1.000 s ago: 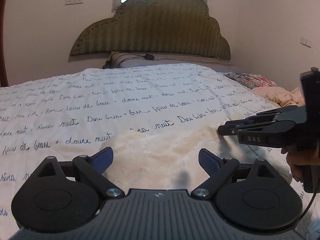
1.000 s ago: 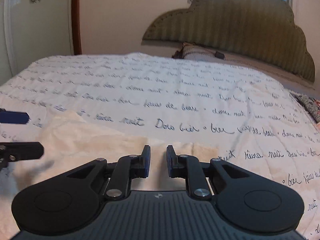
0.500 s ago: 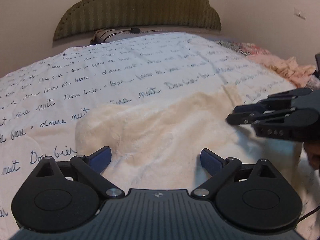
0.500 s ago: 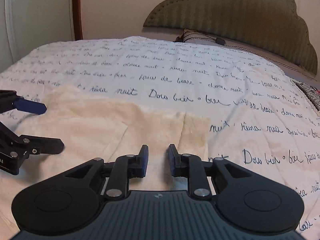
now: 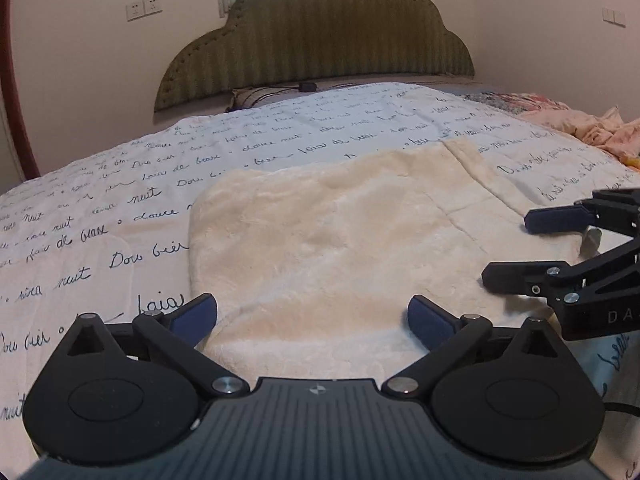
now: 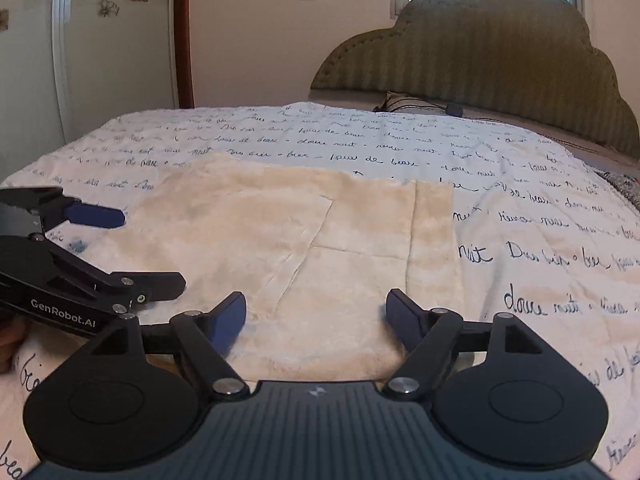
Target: Fold towel
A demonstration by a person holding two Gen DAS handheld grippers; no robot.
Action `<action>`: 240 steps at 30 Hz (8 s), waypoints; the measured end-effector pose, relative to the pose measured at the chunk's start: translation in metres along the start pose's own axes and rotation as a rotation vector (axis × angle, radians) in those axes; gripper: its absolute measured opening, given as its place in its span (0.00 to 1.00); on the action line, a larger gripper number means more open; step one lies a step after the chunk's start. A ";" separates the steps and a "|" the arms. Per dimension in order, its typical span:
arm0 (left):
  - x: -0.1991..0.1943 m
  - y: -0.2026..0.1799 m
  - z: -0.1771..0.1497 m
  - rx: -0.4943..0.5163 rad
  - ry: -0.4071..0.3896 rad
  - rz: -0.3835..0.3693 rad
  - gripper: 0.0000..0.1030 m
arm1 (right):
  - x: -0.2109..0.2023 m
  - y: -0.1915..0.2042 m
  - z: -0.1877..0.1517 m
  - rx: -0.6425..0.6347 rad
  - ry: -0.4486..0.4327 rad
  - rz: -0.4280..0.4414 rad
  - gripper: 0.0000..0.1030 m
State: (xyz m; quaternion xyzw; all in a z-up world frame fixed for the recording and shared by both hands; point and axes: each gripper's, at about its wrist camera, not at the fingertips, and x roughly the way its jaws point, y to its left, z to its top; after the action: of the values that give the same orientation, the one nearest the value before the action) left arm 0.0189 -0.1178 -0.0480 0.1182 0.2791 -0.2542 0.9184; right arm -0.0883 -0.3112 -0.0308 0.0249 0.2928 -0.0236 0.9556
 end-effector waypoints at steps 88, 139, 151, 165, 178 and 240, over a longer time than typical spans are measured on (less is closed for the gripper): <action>0.055 0.087 0.018 -0.449 0.101 -0.462 0.80 | 0.066 -0.157 0.011 0.523 0.205 0.542 0.42; -0.005 0.234 0.062 -0.346 -0.055 0.188 0.79 | 0.100 0.000 0.134 0.090 -0.015 0.105 0.50; 0.074 0.188 0.060 -0.219 0.138 0.036 0.95 | 0.165 0.065 0.113 -0.149 0.150 0.133 0.56; -0.010 0.122 0.015 -0.116 0.059 0.229 1.00 | 0.099 0.098 0.074 -0.168 0.105 0.138 0.61; -0.018 0.136 -0.001 -0.299 0.113 0.197 1.00 | 0.083 0.106 0.061 -0.150 0.109 0.081 0.67; -0.075 0.093 -0.057 -0.329 0.074 0.302 1.00 | 0.035 0.135 -0.015 -0.030 0.076 -0.036 1.00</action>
State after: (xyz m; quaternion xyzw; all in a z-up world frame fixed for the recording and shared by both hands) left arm -0.0112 0.0114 -0.0445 0.0164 0.3293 -0.0605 0.9421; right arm -0.0601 -0.1769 -0.0586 0.0064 0.3297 -0.0354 0.9434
